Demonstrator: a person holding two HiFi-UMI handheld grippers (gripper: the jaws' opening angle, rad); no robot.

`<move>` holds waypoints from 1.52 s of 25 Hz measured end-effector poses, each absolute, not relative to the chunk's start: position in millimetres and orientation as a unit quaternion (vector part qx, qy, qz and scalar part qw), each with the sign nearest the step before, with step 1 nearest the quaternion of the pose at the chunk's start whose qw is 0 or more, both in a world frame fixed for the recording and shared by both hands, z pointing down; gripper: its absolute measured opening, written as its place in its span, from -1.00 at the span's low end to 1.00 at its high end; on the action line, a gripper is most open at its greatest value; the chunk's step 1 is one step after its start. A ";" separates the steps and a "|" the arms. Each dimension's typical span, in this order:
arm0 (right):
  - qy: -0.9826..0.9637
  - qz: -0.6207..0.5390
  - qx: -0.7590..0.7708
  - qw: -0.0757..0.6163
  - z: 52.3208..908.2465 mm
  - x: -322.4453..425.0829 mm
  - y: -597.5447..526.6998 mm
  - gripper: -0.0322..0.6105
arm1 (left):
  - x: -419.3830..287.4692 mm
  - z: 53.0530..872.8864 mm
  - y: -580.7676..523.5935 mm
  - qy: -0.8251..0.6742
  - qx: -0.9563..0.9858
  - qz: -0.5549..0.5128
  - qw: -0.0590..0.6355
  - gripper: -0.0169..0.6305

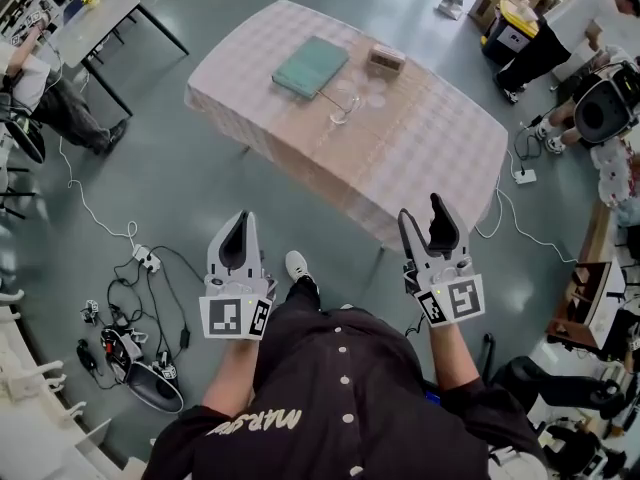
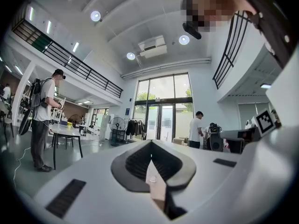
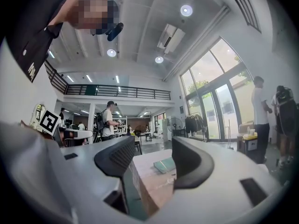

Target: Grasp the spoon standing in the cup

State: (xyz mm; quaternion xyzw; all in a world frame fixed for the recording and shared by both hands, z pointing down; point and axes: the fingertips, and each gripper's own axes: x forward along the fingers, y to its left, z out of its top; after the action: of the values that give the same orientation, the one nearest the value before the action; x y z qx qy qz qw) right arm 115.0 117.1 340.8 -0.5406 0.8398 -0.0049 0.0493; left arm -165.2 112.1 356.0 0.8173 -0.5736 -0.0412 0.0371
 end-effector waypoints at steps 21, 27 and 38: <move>0.819 -0.012 -0.574 0.025 350.6 63.1 -19.3 -0.21 | -188.4 365.9 -40.6 -0.502 0.862 -0.038 0.060 -0.92; 0.819 -0.015 -0.573 0.025 358.0 69.0 -59.5 -0.21 | -181.0 366.8 -78.3 -0.502 0.863 -0.037 0.054 -0.92; 0.835 -0.025 -0.549 0.034 356.8 82.9 -140.0 -0.22 | -148.4 353.4 -169.3 -0.508 0.858 -0.045 0.060 -0.92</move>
State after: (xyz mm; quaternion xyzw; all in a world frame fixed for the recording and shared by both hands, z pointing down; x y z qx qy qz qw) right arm 82.9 -140.0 356.8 -0.5490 0.8348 -0.0248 0.0340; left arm -148.4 -169.3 353.4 0.8583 -0.5076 -0.0449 0.0595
